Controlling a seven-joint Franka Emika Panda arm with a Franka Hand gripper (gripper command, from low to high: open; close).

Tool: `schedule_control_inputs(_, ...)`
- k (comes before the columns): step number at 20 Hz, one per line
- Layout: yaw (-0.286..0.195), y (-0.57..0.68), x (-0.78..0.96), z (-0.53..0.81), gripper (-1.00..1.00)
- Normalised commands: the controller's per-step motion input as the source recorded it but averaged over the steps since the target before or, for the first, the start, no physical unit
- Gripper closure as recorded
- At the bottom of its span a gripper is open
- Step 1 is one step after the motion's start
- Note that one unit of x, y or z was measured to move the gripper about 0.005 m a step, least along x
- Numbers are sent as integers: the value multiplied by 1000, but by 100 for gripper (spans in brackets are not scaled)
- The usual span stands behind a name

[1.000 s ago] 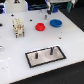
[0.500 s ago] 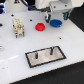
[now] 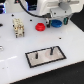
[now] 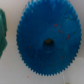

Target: Insert the blue gear onto the right peg, followed by the red gear

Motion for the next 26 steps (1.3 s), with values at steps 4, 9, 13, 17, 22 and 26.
schedule_control_inputs(4,0,155,-282,-17,-100)
schedule_control_inputs(9,0,24,-219,-169,100)
schedule_control_inputs(13,0,10,-69,-95,100)
schedule_control_inputs(17,0,9,-78,-82,100)
schedule_control_inputs(22,0,3,-31,-29,100)
schedule_control_inputs(26,0,-4,143,205,100)
